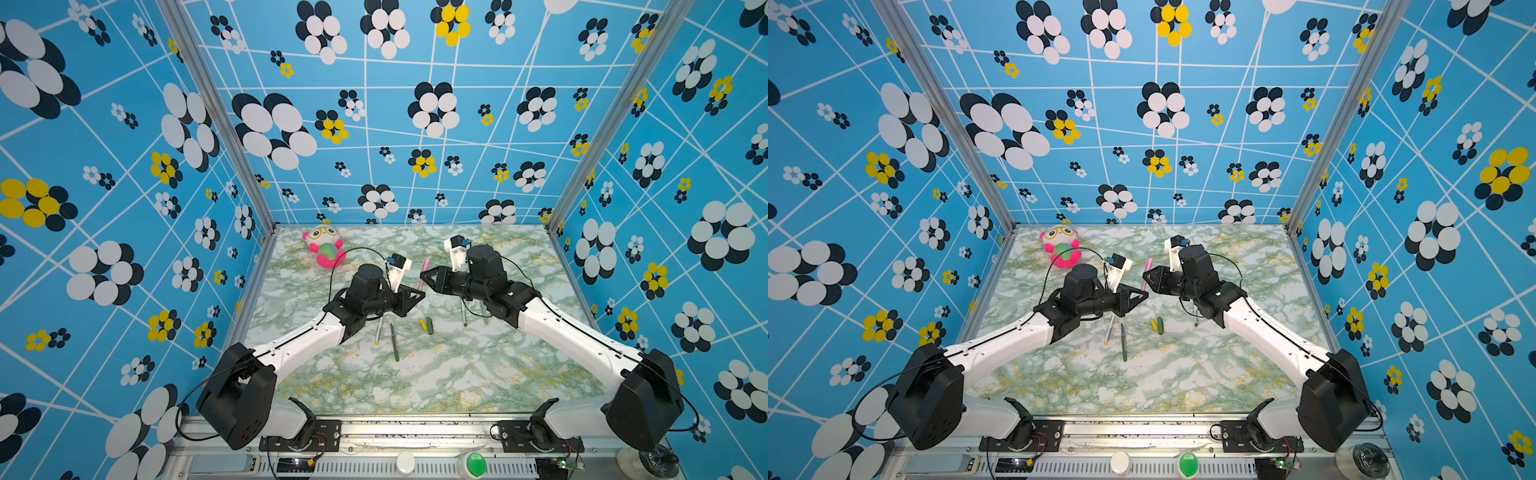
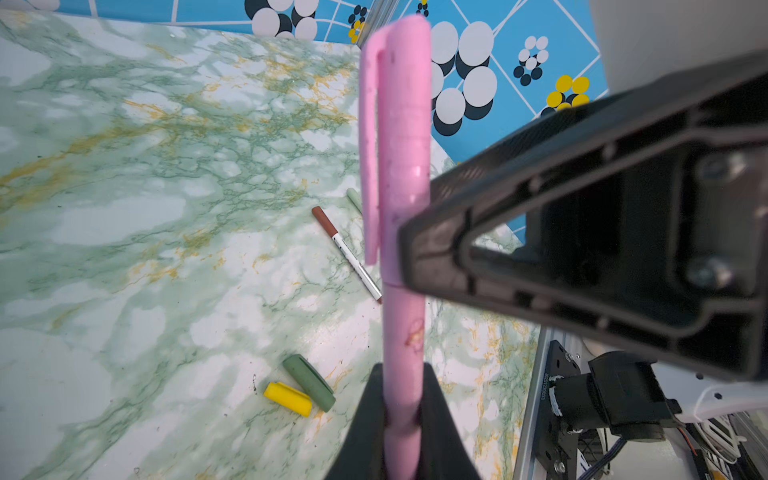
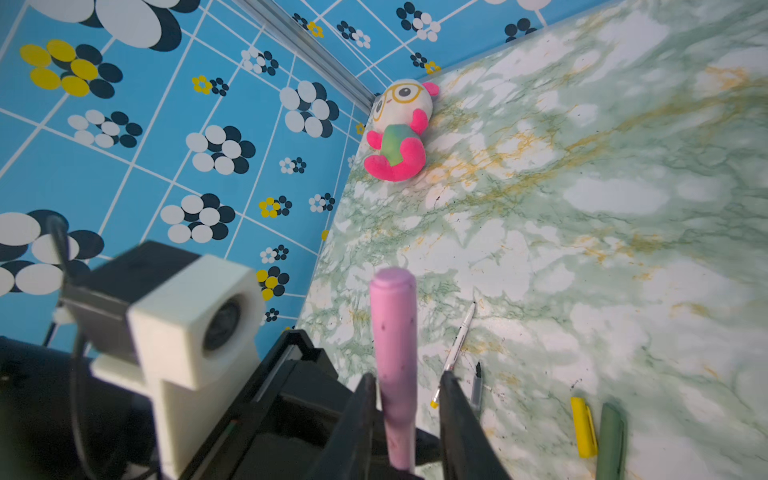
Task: Insert the pens into the pen caps
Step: 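Open the right gripper and draw it back from the capped pink pen, then carry the capped pink pen toward the pens with the left gripper while the right withdraws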
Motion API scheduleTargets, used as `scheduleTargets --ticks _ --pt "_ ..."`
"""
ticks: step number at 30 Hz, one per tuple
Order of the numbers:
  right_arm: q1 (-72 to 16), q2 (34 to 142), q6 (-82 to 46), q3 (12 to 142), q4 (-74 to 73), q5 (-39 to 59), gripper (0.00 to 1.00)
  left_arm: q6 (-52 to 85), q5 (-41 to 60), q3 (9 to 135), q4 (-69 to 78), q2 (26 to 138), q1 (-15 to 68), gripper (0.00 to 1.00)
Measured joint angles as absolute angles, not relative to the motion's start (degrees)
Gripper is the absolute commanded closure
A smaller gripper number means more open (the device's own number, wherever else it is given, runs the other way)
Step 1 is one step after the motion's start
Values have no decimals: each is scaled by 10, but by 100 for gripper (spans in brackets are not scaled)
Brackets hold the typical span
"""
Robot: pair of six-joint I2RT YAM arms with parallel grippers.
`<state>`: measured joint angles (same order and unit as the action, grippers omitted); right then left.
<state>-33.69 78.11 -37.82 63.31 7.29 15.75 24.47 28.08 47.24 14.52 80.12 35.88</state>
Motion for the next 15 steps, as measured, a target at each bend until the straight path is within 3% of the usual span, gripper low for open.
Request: scheduleTargets --ticks 9,15 --pt "-313 675 -342 652 154 108 54 301 195 442 100 801 403 100" --pt "-304 633 -336 608 196 18 53 363 92 519 -2 849 457 100"
